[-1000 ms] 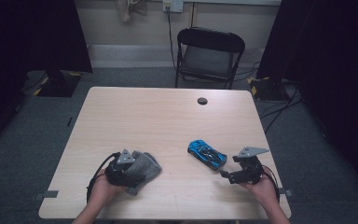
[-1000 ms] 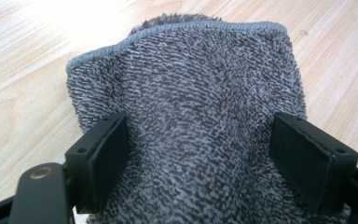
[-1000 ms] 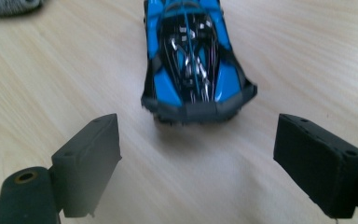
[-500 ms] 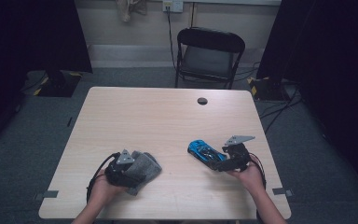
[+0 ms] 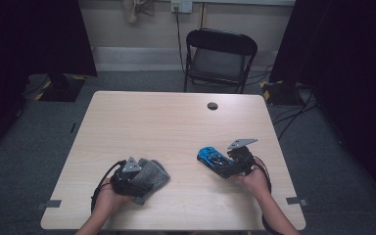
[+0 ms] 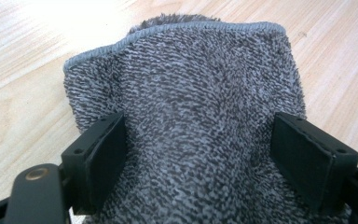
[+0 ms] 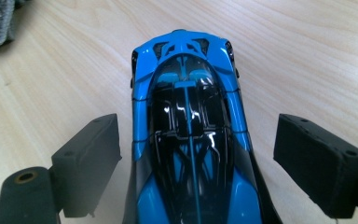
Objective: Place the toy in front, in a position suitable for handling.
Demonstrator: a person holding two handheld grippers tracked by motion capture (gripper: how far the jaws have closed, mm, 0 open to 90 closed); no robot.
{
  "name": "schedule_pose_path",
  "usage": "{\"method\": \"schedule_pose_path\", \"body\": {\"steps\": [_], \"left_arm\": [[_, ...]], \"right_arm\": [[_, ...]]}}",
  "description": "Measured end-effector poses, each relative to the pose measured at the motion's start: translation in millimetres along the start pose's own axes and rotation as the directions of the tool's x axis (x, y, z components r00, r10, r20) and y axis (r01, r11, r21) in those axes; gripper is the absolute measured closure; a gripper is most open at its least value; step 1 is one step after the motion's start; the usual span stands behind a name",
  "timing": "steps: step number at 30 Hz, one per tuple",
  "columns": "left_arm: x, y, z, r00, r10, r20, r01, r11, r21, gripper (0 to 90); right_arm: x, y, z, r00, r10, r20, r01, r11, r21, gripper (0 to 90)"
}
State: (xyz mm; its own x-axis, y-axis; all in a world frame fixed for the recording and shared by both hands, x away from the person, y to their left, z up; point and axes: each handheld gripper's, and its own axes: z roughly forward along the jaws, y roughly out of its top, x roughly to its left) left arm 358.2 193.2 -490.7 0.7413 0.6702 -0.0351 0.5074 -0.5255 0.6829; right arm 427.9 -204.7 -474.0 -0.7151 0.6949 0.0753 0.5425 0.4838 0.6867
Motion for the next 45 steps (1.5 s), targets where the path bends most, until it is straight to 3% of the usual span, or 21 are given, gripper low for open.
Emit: {"method": "schedule_pose_path", "body": {"steps": [20, 23, 29, 32, 34, 38, 45], "left_arm": [[0.2, -0.5, 0.2, 1.0, -0.003, 0.002, 0.003, 1.0, -0.004, 18.3], [0.4, -0.8, 0.1, 1.0, 0.0, 0.001, 0.0, 1.0, -0.006, 18.3], [0.6, -0.8, 0.1, 1.0, 0.0, 0.001, 0.0, 1.0, -0.007, 18.2], [0.5, -0.9, 0.1, 1.0, 0.0, 0.001, 0.0, 1.0, -0.007, 18.2], [0.6, -0.8, 0.0, 1.0, 0.002, -0.001, -0.002, 1.0, -0.006, 18.2], [0.4, -1.0, 0.2, 1.0, -0.001, 0.0, 0.001, 1.0, -0.008, 18.2], [0.5, -1.0, 0.2, 1.0, -0.002, 0.002, 0.002, 1.0, -0.009, 18.2]], "right_arm": [[1.7, 12.3, 27.6, 0.9999, -0.014, -0.005, 0.014, 0.9964, 0.084, 14.3], [2.7, 12.1, 31.2, 0.9993, -0.036, 0.005, 0.036, 0.9938, 0.105, 14.2], [6.1, 11.6, 32.6, 0.9967, -0.076, 0.027, 0.073, 0.9914, 0.109, 15.2], [6.3, 11.6, 32.1, 0.9972, -0.068, 0.03, 0.065, 0.9921, 0.107, 18.2], [6.7, 11.6, 30.7, 0.997, -0.074, 0.023, 0.071, 0.9924, 0.101, 25.1], [7.9, 11.7, 29.7, 0.9971, -0.072, 0.024, 0.069, 0.9924, 0.102, 25.9], [9.3, 18.4, 29.0, 0.9978, -0.059, 0.031, 0.053, 0.9845, 0.167, 26.4]]}}
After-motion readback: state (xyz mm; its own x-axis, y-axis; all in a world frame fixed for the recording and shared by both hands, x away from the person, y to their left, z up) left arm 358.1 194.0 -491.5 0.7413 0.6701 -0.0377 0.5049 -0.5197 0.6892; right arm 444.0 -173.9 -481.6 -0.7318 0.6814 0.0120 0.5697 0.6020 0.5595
